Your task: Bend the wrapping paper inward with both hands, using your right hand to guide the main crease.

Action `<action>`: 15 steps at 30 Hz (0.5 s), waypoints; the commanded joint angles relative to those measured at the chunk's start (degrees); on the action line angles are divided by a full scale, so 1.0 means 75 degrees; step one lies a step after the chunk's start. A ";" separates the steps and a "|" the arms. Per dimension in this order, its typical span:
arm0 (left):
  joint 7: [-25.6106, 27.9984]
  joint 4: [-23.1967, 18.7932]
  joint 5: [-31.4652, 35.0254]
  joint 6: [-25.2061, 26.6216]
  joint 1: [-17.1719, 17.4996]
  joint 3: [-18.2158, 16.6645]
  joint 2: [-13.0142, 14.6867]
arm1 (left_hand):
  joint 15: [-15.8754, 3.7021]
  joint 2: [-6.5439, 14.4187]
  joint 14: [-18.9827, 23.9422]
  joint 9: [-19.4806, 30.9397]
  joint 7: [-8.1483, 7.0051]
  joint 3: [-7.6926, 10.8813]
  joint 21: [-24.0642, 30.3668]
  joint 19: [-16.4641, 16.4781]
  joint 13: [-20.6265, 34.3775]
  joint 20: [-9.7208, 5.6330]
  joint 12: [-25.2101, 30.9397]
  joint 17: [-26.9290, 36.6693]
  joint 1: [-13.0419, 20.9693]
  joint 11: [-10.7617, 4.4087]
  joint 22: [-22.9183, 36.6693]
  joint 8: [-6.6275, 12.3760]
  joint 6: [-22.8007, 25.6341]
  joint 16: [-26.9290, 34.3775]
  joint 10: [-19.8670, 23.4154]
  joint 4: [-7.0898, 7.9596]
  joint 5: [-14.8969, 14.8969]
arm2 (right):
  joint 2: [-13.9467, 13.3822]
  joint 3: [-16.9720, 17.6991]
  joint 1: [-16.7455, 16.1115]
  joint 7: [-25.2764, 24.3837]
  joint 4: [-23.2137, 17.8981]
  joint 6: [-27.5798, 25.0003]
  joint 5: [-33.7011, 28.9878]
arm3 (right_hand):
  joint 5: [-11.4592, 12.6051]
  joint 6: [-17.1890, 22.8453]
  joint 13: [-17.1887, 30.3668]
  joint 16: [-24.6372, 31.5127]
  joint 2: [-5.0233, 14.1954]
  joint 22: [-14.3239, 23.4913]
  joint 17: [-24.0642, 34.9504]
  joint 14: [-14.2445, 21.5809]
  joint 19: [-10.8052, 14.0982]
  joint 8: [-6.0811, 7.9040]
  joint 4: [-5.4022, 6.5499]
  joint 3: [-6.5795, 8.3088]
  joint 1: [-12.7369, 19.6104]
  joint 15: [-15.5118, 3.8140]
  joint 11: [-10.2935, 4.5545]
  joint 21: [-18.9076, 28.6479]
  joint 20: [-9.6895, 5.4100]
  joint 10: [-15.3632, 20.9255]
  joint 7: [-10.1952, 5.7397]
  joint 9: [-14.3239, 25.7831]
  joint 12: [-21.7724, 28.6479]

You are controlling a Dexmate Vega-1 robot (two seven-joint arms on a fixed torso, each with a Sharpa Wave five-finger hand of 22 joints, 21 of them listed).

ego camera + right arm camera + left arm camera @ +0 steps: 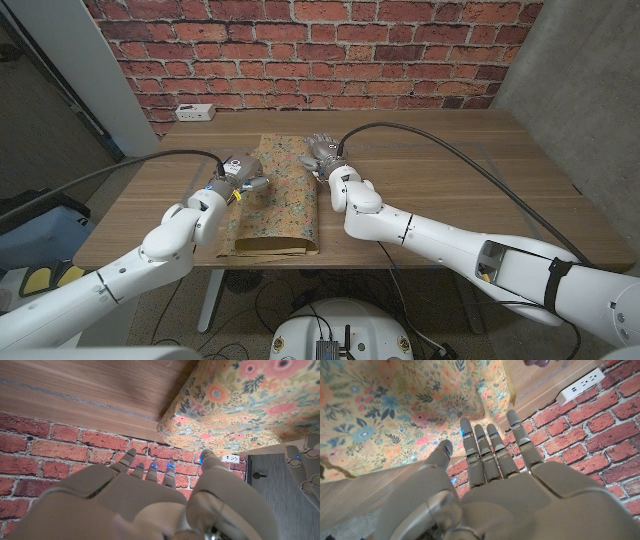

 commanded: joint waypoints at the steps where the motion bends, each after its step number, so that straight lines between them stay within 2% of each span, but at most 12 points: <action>1: -0.1297 0.0179 0.0148 0.0520 -0.0526 0.0617 0.0040 | -0.0076 0.0125 -0.0462 -0.0125 -0.0084 0.0164 -0.0329 -0.0501 -0.0114 -0.0264 -0.0140 0.0006 -0.0204 -0.0001 0.0030 -0.0350 -0.0440 -0.0082 -0.0355 0.0011 0.0038 | -0.0082 -0.0084 0.0112 0.0288 -0.0007 -0.0005 0.0164 | -0.0013 0.0068 0.0021 0.0051 0.0016 0.0002 0.0002 -0.0031 0.0033 0.0041 -0.0030 0.0016 0.0116 -0.0128 0.0022 -0.0035 0.0009 0.0039 0.0004 0.0020 0.0034; 5: -0.1587 0.0186 0.0316 0.0636 -0.0660 0.0803 0.0095 | -0.0053 0.0214 -0.0490 -0.0146 -0.0052 0.0215 -0.0406 -0.0637 -0.0135 -0.0307 -0.0136 0.0007 -0.0228 0.0001 0.0033 -0.0387 -0.0472 -0.0065 -0.0369 0.0037 0.0039 | -0.0035 -0.0011 0.0122 0.0247 0.0086 0.0142 0.0293 | -0.0015 0.0112 0.0021 0.0058 0.0026 0.0003 0.0002 -0.0007 0.0064 0.0048 -0.0045 0.0023 0.0128 -0.0120 0.0036 -0.0042 0.0013 0.0074 0.0024 0.0021 0.0042; 6: -0.1739 0.0169 0.0496 0.0768 -0.0714 0.0896 0.0081 | -0.0031 0.0257 -0.0364 -0.0161 -0.0006 0.0228 -0.0421 -0.0616 -0.0153 -0.0301 -0.0085 0.0014 -0.0295 0.0056 0.0039 -0.0369 -0.0376 0.0002 -0.0256 0.0087 0.0028 | -0.0017 -0.0011 0.0136 0.0257 0.0116 0.0148 0.0311 | -0.0016 0.0126 0.0021 0.0063 0.0029 0.0003 0.0003 0.0010 0.0088 0.0050 -0.0050 0.0024 0.0131 -0.0113 0.0048 -0.0039 0.0015 0.0091 0.0032 0.0021 0.0046; 7: -0.1865 0.0155 0.0654 0.0865 -0.0758 0.0973 0.0074 | -0.0037 0.0284 -0.0115 -0.0180 0.0028 0.0226 -0.0410 -0.0501 -0.0177 -0.0271 -0.0007 0.0031 -0.0419 0.0037 0.0048 -0.0349 -0.0255 0.0102 -0.0060 0.0166 0.0009 | -0.0005 -0.0012 0.0154 0.0277 0.0147 0.0170 0.0337 | -0.0017 0.0131 0.0021 0.0067 0.0032 0.0004 0.0003 0.0022 0.0109 0.0049 -0.0053 0.0025 0.0133 -0.0116 0.0052 -0.0036 0.0016 0.0099 0.0031 0.0021 0.0048; 9: -0.2192 0.0111 0.0953 0.1073 -0.0847 0.1106 0.0048 | -0.0033 0.0231 0.0330 -0.0200 0.0044 0.0237 -0.0369 -0.0259 -0.0213 -0.0217 0.0067 0.0019 -0.0563 0.0027 0.0060 -0.0296 -0.0007 0.0213 0.0164 0.0195 -0.0003 | 0.0021 -0.0047 0.0200 0.0315 0.0216 0.0201 0.0355 | -0.0019 0.0154 0.0021 0.0089 0.0042 0.0005 0.0005 0.0085 0.0184 0.0048 -0.0063 0.0029 0.0139 -0.0113 0.0044 -0.0025 0.0009 0.0123 0.0040 0.0021 0.0050; 10: -0.2357 0.0082 0.1052 0.1115 -0.0889 0.1152 0.0056 | -0.0015 0.0164 0.0727 -0.0207 0.0107 0.0219 -0.0295 0.0067 -0.0242 -0.0239 0.0149 0.0021 -0.0743 0.0046 0.0073 -0.0236 0.0258 0.0280 0.0448 0.0228 -0.0026 | 0.0033 -0.0088 0.0240 0.0359 0.0259 0.0215 0.0350 | -0.0021 0.0166 0.0021 0.0097 0.0048 0.0006 0.0006 0.0112 0.0230 0.0046 -0.0069 0.0031 0.0142 -0.0127 0.0042 -0.0018 -0.0004 0.0153 0.0041 0.0021 0.0059; 12: -0.2864 0.0016 0.1410 0.1275 -0.1023 0.1308 0.0034 | -0.0057 0.0142 0.1061 -0.0201 0.0116 0.0241 -0.0197 0.0425 -0.0257 -0.0222 0.0175 0.0017 -0.0847 0.0043 0.0081 -0.0219 0.0377 0.0325 0.0589 0.0229 -0.0034 | 0.0089 -0.0235 0.0376 0.0549 0.0394 0.0208 0.0323 | -0.0023 0.0217 0.0021 0.0104 0.0067 0.0007 0.0010 0.0138 0.0304 0.0053 -0.0076 0.0037 0.0147 -0.0198 0.0041 -0.0011 -0.0041 0.0179 0.0052 0.0021 0.0060; 13: -0.2912 0.0019 0.1456 0.1289 -0.1026 0.1311 0.0020 | -0.0081 0.0073 0.1335 -0.0173 0.0165 0.0220 -0.0127 0.0692 -0.0241 -0.0208 0.0225 0.0019 -0.0964 0.0045 0.0086 -0.0185 0.0481 0.0364 0.0754 0.0238 -0.0055 | 0.0088 -0.0242 0.0382 0.0556 0.0394 0.0203 0.0324 | -0.0024 0.0218 0.0021 0.0103 0.0070 0.0007 0.0011 0.0138 0.0306 0.0052 -0.0077 0.0037 0.0147 -0.0205 0.0041 -0.0014 -0.0039 0.0178 0.0052 0.0021 0.0059; 15: -0.3178 0.0008 0.1553 0.1310 -0.1089 0.1337 -0.0016 | -0.0056 0.0041 0.1541 -0.0153 0.0157 0.0217 -0.0051 0.0955 -0.0227 -0.0203 0.0227 0.0017 -0.1042 0.0079 0.0088 -0.0185 0.0497 0.0390 0.0786 0.0241 -0.0069 | 0.0179 -0.0434 0.0537 0.0765 0.0583 0.0171 0.0267 | -0.0023 0.0227 0.0022 0.0098 0.0114 0.0008 0.0017 0.0123 0.0286 0.0048 -0.0067 0.0052 0.0148 -0.0230 0.0010 -0.0035 -0.0096 0.0171 0.0038 0.0022 0.0051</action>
